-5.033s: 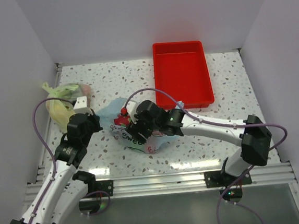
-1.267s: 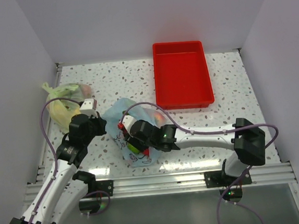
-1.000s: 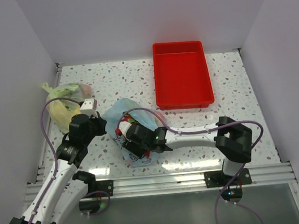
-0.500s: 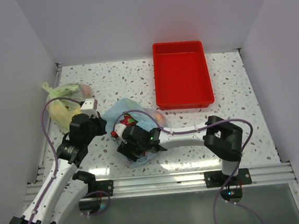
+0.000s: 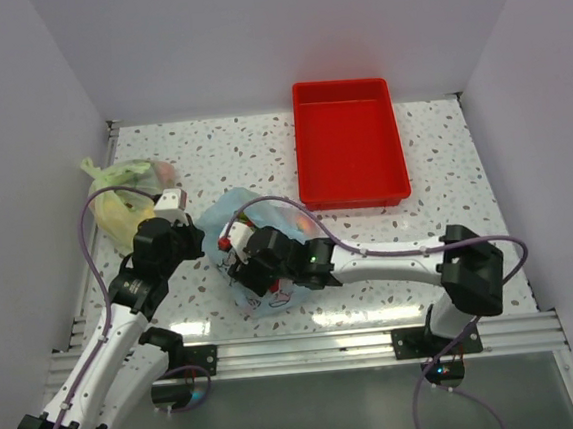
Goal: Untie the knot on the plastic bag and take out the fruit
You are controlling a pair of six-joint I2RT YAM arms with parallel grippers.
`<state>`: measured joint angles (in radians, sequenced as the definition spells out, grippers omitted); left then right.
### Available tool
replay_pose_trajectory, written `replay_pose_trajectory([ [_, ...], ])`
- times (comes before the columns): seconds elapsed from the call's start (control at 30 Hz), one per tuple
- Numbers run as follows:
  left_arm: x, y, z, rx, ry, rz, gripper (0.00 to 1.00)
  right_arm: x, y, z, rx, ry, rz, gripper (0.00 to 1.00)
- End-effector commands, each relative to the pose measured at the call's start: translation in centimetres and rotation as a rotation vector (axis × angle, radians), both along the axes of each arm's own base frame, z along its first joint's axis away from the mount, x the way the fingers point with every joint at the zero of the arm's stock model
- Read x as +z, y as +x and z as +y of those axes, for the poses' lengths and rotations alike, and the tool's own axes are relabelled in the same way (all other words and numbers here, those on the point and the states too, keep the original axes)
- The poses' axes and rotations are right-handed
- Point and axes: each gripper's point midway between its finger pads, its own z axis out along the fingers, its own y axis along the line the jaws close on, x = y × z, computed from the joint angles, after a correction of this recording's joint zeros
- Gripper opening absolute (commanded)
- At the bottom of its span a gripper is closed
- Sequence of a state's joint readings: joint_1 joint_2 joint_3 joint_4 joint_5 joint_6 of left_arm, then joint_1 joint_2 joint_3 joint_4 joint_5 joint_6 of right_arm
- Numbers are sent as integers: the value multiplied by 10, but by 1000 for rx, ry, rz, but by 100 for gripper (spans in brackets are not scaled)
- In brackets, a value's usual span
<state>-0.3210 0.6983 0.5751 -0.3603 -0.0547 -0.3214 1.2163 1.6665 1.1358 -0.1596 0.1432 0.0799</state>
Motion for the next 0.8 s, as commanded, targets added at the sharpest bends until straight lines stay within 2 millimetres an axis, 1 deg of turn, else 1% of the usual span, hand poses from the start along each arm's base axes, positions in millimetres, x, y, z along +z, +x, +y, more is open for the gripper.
replay_pose_trajectory([
  [0.0, 6, 4, -1, -12, 1, -30, 0, 73, 11, 3, -13, 159, -107, 17],
  [0.07, 6, 4, -1, -11, 0, -29, 0, 91, 11, 2, -11, 193, -134, 17],
  [0.1, 6, 5, -1, -13, -1, -28, 0, 110, 13, 0, -21, 232, -160, 17],
  [0.17, 6, 4, -1, -12, 1, -29, 0, 130, 17, -1, -27, 269, -196, 16],
  [0.3, 6, 5, -1, -13, 1, -29, 0, 178, 24, -9, -46, 383, -248, 13],
  [0.33, 5, 4, -1, -11, 1, -26, 0, 191, 24, -12, -45, 418, -257, 13],
  [0.37, 5, 4, -1, -13, 2, -26, 0, 199, 30, -18, -68, 437, -272, 13],
  [0.4, 5, 4, -1, -13, 2, -26, 0, 214, 41, -29, -122, 468, -307, 13],
  [0.43, 6, 5, -2, -13, 2, -27, 0, 214, 47, -33, -162, 465, -324, 14],
  [0.47, 5, 4, -1, -13, 2, -26, 0, 221, 59, -50, -212, 452, -374, 14],
  [0.53, 6, 4, -1, -12, 2, -27, 0, 226, 80, -72, -323, 468, -425, 14],
  [0.57, 5, 4, -1, -11, 1, -26, 0, 229, 100, -95, -415, 466, -446, 15],
  [0.6, 5, 5, -1, -12, 2, -27, 0, 221, 111, -109, -466, 436, -448, 15],
  [0.63, 5, 5, -1, -12, 2, -27, 0, 216, 133, -135, -567, 394, -467, 15],
  [0.67, 5, 4, -1, -13, 2, -26, 0, 207, 144, -145, -624, 371, -450, 15],
  [0.7, 5, 5, -1, -14, 3, -26, 0, 193, 151, -158, -663, 314, -432, 15],
  [0.73, 6, 5, -1, -14, 3, -28, 0, 184, 168, -179, -739, 287, -418, 16],
  [0.77, 5, 4, -1, -13, 2, -26, 0, 175, 176, -189, -780, 264, -404, 16],
])
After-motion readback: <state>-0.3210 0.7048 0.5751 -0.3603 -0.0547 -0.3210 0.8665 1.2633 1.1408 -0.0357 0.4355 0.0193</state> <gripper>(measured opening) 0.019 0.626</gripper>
